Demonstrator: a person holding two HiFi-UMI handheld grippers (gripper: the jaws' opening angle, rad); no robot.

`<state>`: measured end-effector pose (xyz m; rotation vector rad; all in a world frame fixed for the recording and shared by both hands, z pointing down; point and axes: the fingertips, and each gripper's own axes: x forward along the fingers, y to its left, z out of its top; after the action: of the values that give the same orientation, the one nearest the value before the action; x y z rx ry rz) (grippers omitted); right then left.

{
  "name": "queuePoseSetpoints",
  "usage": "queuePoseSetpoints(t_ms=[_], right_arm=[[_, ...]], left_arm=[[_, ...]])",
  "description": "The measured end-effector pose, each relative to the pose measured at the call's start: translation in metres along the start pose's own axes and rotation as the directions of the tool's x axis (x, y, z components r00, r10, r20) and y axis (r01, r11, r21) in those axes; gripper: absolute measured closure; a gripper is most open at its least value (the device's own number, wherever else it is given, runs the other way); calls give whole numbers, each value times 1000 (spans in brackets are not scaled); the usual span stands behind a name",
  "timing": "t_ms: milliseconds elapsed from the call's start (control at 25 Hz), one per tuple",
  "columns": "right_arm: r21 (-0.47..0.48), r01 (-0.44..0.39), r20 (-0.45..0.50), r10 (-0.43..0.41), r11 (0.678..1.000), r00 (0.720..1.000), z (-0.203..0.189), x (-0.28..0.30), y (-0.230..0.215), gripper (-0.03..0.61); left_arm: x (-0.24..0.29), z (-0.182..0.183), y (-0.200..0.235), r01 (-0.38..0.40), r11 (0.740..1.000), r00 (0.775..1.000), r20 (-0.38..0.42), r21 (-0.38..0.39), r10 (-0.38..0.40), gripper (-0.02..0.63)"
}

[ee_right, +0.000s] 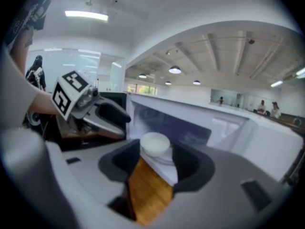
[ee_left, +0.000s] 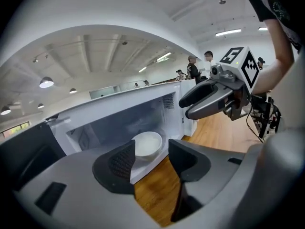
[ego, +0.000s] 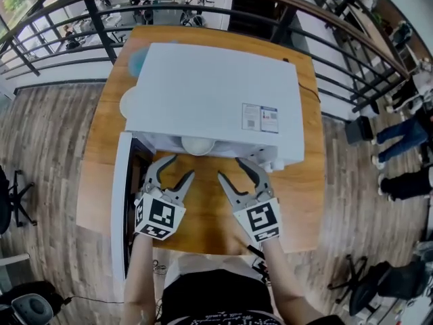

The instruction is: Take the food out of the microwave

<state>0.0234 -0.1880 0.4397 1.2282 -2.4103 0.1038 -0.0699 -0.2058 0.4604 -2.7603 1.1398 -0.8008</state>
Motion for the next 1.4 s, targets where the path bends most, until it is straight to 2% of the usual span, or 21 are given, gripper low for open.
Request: queuePoseSetpoints(t_ms=[200, 440, 560, 880, 1120, 1400], right_arm=[[-13, -19, -30, 19, 1000, 999, -10, 19, 2, 350], [-28, -34, -60, 32, 999, 998, -19, 40, 3, 345], [-25, -33, -81, 31, 999, 996, -25, 50, 0, 342], [-7, -32, -107, 31, 999, 994, -36, 75, 0, 339], [-29, -39, -155, 34, 999, 987, -45, 92, 1, 322], [-70, -42, -225, 25, 997, 974, -60, 104, -5, 307]], left_arm=[[13, -13, -1, 49, 999, 998, -27, 17, -49, 356], [28, -16, 4, 99, 995, 995, -22, -4, -99, 337], [36, -18, 9, 102, 995, 994, -29, -9, -102, 330], [50, -46, 12, 117, 993, 985, -128, -10, -118, 327], [60, -51, 11, 152, 988, 978, -141, -42, -156, 307], [76, -58, 12, 168, 985, 970, -174, -33, -171, 305]])
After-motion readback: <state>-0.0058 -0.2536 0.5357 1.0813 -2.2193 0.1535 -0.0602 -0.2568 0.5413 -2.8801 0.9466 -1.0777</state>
